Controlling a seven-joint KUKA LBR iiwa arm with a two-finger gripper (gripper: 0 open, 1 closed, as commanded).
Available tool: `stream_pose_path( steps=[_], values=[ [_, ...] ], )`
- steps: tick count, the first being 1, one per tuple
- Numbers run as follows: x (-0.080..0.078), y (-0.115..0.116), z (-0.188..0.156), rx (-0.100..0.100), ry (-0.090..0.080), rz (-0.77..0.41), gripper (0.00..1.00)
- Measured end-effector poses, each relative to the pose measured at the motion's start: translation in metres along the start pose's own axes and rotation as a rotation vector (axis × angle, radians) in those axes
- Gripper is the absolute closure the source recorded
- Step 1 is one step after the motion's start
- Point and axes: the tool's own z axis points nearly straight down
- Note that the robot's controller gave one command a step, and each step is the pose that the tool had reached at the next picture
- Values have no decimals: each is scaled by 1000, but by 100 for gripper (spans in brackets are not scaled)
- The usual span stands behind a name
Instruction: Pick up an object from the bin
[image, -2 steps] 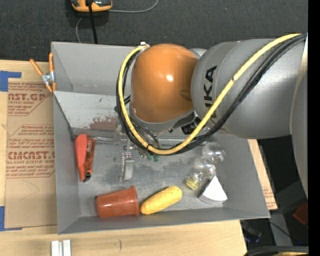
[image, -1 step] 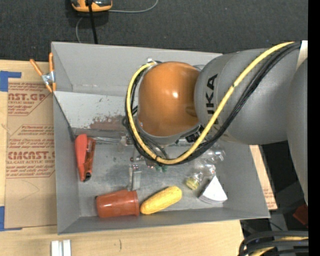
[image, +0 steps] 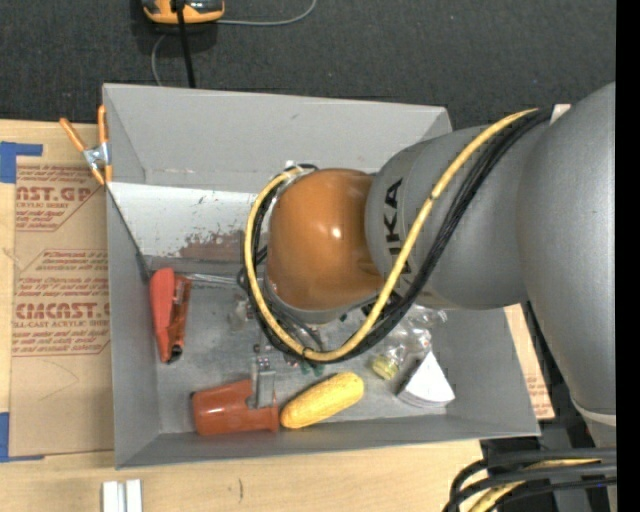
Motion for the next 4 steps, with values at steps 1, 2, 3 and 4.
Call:
stream_pose_path(
  steps=[1, 2, 3, 4],
  values=[
    [-1, 23, 34, -1, 0, -19, 0],
    [10, 28, 94, -6, -5, -185, 100],
    [9, 27, 97, -5, -11, -184, 0],
    [9, 26, 97, -4, -11, -183, 0]
  ],
)
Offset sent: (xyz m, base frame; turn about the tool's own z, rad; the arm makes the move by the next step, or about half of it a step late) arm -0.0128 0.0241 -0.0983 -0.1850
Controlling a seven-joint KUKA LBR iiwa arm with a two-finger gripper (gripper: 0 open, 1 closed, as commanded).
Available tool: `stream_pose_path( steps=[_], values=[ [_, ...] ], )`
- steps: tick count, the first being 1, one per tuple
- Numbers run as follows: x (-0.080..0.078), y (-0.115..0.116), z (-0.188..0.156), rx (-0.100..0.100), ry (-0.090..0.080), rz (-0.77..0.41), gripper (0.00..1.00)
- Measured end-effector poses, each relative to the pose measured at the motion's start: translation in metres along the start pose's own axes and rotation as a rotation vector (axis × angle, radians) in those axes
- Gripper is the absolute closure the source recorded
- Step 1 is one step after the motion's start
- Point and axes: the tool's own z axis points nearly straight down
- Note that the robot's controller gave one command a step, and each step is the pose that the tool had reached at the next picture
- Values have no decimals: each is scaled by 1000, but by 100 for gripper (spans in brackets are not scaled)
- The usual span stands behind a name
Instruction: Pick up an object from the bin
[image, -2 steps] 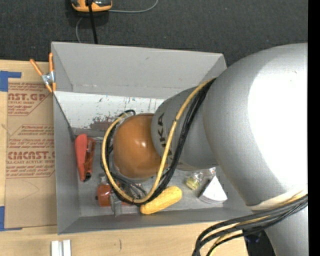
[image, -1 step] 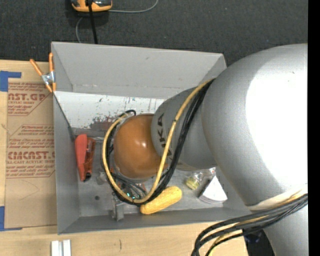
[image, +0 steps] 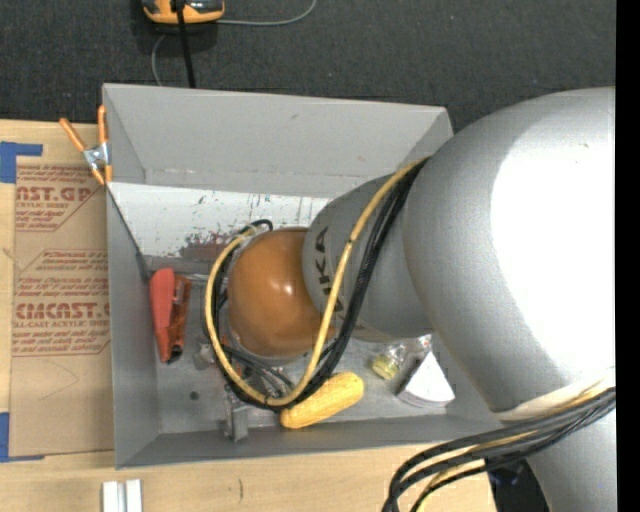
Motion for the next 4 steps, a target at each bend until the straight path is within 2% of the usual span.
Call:
stream_pose_path(
  steps=[1, 2, 3, 4],
  values=[
    [-3, -6, -53, 2, 11, -19, 0],
    [-4, -21, -106, 0, 3, -72, 0],
    [-5, -44, -114, 0, -12, -9, 0],
    [-6, -54, -79, 0, 5, 198, 0]
  ],
)
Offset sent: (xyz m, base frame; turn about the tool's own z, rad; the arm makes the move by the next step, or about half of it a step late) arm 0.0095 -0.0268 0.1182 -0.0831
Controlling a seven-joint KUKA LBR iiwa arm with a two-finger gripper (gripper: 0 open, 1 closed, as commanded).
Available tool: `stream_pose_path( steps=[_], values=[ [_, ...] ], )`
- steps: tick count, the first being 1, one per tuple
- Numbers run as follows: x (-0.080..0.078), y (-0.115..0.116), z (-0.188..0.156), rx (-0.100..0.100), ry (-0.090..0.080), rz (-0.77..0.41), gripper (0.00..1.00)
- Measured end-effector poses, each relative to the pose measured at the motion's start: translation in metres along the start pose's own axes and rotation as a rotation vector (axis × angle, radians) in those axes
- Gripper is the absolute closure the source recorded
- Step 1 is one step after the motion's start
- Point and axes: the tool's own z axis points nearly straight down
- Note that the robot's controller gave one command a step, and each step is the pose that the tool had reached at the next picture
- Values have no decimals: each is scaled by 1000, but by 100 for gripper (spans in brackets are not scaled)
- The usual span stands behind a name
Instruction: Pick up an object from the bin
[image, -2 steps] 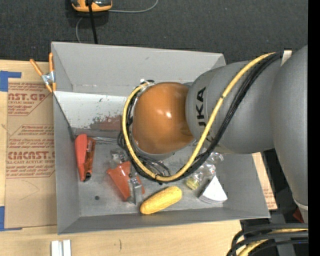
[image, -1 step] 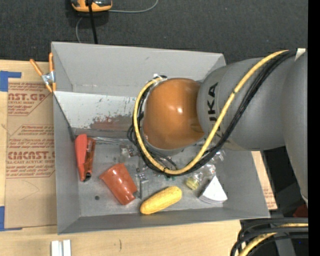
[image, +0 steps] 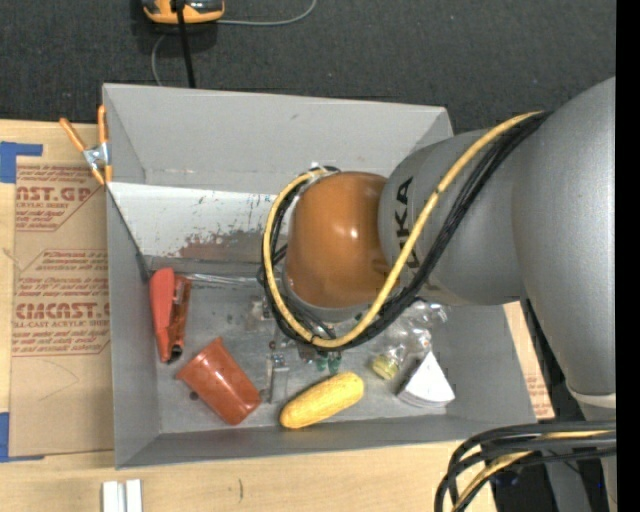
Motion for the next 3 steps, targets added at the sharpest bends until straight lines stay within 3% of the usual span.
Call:
stream_pose_path(
  steps=[1, 2, 3],
  values=[
    [-28, 33, 49, -1, -19, -152, 0],
    [-16, 79, 57, 1, 2, -210, 0],
    [-24, 88, 21, -4, -8, -87, 0]
  ],
)
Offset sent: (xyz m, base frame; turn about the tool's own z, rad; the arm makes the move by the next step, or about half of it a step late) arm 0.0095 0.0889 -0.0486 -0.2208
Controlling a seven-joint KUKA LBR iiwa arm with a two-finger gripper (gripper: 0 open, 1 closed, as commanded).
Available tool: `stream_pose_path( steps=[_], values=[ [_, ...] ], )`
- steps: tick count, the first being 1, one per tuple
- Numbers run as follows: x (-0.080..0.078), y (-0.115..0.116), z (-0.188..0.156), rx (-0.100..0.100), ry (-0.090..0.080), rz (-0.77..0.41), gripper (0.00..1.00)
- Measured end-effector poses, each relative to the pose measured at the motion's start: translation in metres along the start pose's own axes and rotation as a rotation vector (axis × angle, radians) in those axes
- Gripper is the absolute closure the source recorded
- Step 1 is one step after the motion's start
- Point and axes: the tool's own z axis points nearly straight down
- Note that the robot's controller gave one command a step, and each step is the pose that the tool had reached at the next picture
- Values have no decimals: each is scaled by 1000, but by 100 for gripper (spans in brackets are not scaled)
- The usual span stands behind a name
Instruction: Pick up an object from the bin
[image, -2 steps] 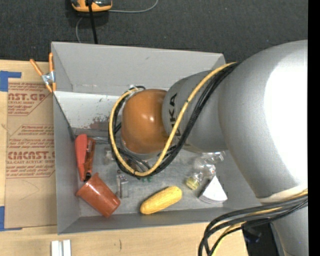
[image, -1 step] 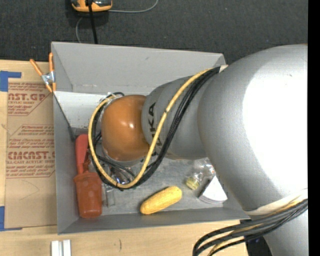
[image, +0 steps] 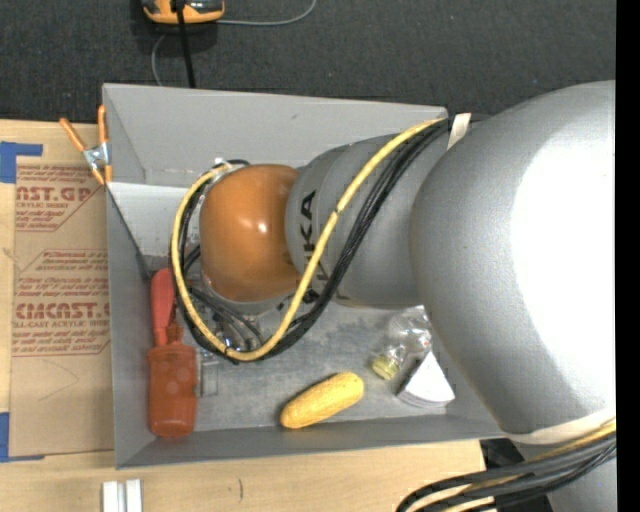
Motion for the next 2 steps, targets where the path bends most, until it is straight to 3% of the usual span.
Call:
stream_pose_path(
  steps=[1, 2],
  values=[
    [-5, -16, 52, 8, 5, -357, 100],
    [-5, -16, 53, 7, 5, -357, 100]
  ],
)
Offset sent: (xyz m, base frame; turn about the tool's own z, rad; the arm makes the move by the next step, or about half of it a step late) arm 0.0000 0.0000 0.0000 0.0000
